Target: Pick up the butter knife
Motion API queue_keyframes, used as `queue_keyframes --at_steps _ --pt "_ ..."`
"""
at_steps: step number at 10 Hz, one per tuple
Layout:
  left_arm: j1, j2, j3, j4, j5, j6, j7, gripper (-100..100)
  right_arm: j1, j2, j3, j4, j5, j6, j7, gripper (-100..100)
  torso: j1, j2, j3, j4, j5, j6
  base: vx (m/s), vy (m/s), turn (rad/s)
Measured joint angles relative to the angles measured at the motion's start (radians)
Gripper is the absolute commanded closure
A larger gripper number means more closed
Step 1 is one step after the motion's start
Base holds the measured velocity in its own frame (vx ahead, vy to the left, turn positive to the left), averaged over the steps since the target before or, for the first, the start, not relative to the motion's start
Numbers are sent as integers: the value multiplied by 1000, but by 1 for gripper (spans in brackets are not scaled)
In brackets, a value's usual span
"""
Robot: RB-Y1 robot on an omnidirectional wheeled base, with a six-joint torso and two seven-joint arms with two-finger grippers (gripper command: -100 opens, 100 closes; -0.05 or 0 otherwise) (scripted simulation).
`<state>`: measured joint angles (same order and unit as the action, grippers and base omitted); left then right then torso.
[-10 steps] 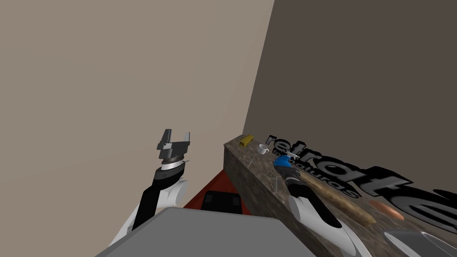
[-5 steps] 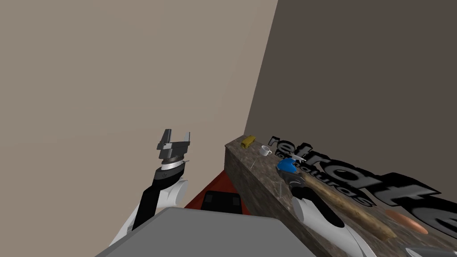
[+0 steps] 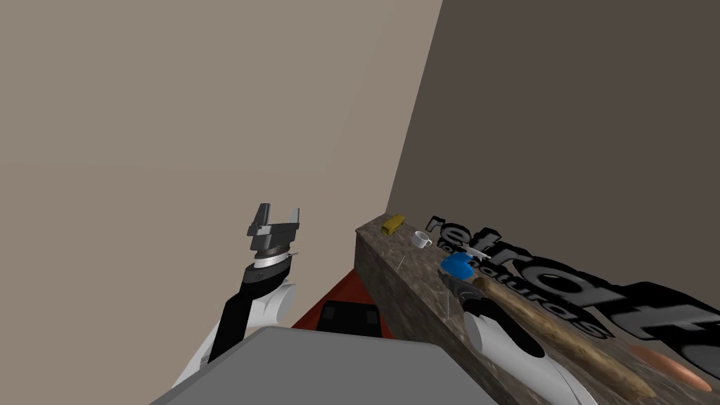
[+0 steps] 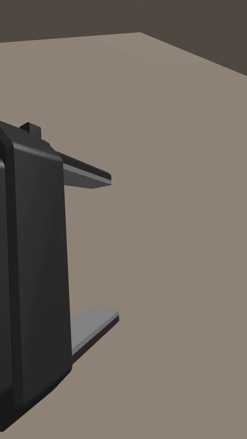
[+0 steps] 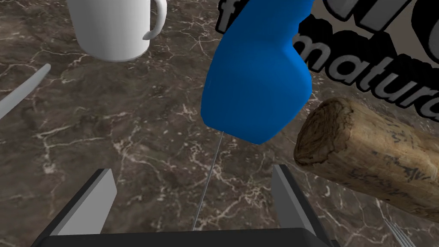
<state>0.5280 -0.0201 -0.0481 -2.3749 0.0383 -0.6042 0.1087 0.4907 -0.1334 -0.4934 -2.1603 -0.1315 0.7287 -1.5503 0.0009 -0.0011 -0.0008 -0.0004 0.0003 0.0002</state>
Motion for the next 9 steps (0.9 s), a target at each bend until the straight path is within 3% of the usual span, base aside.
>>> queue_keyframes --at_steps 5,9 --pt "0 0 0 0 0 0 0 0 2 10 -44 39 -14 102 -120 -100 0 0 0 0 0 0 28 16 30" --pt "0 0 0 0 0 0 0 0 -5 27 -83 52 -18 223 -234 -100 1 0 0 0 0 0 30 17 34"
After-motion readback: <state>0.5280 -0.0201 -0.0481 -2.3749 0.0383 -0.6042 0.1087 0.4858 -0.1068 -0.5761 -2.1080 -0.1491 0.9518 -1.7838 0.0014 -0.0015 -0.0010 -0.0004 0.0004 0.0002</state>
